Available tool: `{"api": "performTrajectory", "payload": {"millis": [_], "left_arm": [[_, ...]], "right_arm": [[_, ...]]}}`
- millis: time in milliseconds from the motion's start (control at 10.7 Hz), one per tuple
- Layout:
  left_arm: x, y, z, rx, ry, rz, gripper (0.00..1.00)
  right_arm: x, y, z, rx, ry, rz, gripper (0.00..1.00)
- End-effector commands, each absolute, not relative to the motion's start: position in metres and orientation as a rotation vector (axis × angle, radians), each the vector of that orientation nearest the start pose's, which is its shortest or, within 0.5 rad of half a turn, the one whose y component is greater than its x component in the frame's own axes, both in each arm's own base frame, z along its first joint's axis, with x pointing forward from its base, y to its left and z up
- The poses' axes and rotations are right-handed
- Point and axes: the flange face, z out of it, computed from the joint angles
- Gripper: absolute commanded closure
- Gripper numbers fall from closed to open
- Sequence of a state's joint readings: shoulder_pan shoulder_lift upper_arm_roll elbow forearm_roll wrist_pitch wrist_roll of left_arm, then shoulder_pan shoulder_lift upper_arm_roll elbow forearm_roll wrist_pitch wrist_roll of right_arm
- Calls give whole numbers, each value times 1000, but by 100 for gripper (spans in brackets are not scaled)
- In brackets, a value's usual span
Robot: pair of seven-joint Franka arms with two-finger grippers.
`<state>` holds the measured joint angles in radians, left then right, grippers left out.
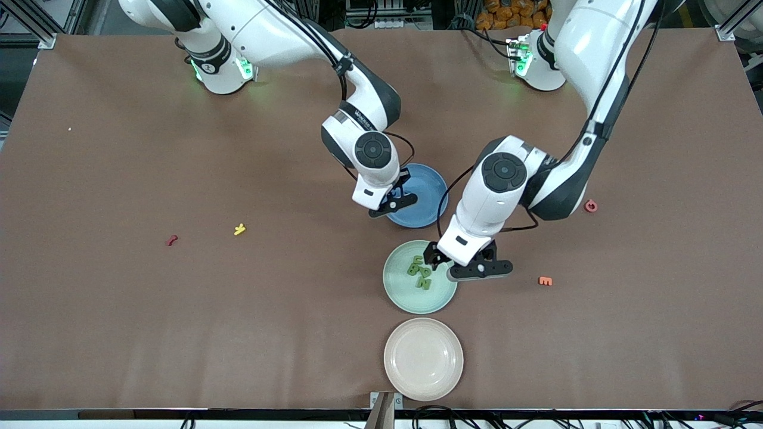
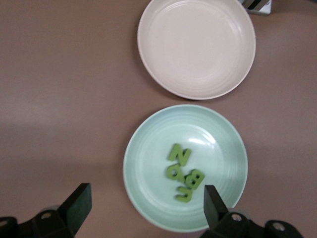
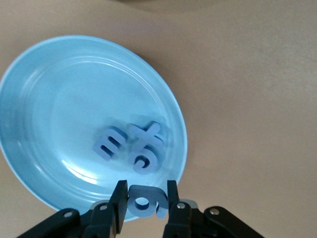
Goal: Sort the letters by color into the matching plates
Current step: 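Release the B in green while the right gripper releases 9 in blue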
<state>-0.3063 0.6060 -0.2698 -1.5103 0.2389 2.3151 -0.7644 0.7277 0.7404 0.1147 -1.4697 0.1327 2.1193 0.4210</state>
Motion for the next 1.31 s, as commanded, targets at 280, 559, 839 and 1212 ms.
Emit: {"api": "performTrajectory", "payload": {"millis": [280,559,839,1212], "left_arm": [[593,-305,487,-3067,-252,-272,0],[589,-245,545,-3101,-214,-221,0],[581,-175,590,-3120,-53,-179,0],[565,-142,618,-3151,-86,-115,0]], "right_arm": [[499,550,251,-2902,-404,240,0],[508,540,255,-2895,-491,228,0],[556,475,272,-2935,-557,261,0],[648,315,313,-3011,-483,254,0]]}}
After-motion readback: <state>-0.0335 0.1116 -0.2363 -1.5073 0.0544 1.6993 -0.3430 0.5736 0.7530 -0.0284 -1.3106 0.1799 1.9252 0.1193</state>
